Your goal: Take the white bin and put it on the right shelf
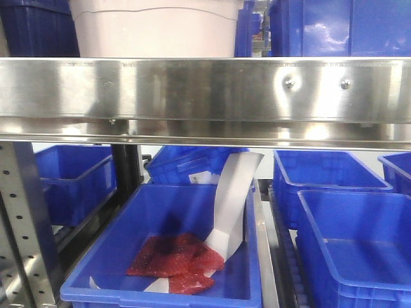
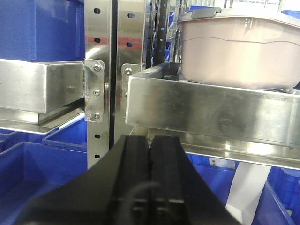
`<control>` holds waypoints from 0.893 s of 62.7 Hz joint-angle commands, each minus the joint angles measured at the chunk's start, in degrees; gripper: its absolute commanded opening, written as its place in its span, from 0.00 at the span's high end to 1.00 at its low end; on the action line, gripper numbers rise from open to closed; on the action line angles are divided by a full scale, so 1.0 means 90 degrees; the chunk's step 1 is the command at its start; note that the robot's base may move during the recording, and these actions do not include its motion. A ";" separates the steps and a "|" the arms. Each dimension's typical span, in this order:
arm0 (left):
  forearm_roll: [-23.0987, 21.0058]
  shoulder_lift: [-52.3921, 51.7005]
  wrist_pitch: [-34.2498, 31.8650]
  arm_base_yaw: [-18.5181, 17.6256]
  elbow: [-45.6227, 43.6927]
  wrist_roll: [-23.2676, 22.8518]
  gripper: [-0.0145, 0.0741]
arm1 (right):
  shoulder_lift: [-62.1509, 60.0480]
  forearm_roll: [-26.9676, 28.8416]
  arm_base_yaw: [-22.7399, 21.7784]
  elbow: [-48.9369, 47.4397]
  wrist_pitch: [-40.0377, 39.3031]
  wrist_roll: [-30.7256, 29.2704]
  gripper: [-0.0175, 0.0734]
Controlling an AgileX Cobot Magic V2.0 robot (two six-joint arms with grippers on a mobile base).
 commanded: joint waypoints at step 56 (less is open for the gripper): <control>-0.0039 -0.0082 -0.0576 -0.0003 0.0126 0.0019 0.97 | -0.0432 -0.4030 -0.0028 0.1075 -0.1314 0.2900 0.73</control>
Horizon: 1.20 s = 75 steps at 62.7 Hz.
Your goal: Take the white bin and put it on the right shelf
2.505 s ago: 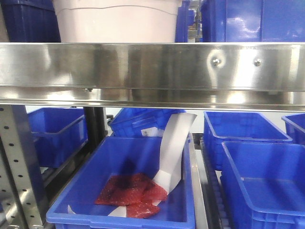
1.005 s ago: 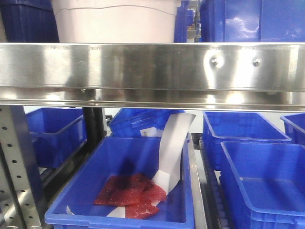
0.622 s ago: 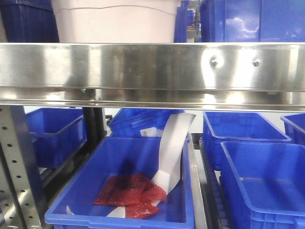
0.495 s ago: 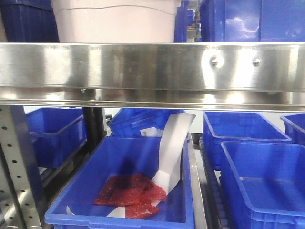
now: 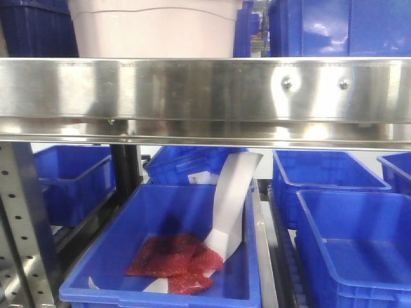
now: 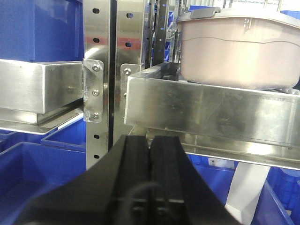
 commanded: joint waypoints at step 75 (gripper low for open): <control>-0.0039 -0.0082 -0.0576 -0.0003 0.0126 0.0019 0.97 | -0.1532 0.0197 -0.0028 0.2198 -0.1699 -0.0147 0.73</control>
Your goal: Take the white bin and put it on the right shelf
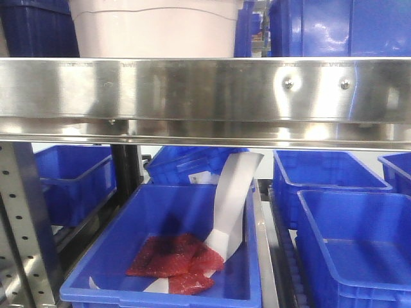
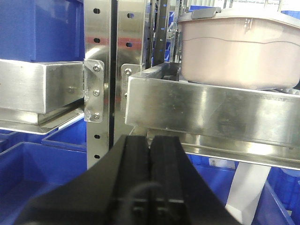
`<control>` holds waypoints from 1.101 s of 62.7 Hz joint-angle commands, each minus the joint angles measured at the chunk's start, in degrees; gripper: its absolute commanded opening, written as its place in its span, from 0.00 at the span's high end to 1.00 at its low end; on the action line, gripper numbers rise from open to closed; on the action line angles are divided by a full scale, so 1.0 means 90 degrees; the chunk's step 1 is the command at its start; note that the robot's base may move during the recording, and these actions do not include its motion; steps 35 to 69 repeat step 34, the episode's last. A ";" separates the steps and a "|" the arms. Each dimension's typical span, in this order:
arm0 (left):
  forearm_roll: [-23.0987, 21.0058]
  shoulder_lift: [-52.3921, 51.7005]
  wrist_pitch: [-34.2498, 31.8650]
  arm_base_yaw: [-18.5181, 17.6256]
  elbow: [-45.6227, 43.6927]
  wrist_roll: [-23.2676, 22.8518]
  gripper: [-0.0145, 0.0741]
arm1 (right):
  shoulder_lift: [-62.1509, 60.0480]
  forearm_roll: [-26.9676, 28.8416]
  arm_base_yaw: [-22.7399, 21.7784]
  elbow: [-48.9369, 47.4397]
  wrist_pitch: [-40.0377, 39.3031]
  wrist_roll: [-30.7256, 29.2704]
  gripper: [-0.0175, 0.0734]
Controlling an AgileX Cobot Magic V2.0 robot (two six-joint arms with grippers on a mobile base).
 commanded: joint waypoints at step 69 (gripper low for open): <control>-0.0039 -0.0082 -0.0576 -0.0003 0.0126 0.0019 0.97 | -0.0048 -0.0043 -0.0028 -0.0012 -0.0609 -0.0052 0.73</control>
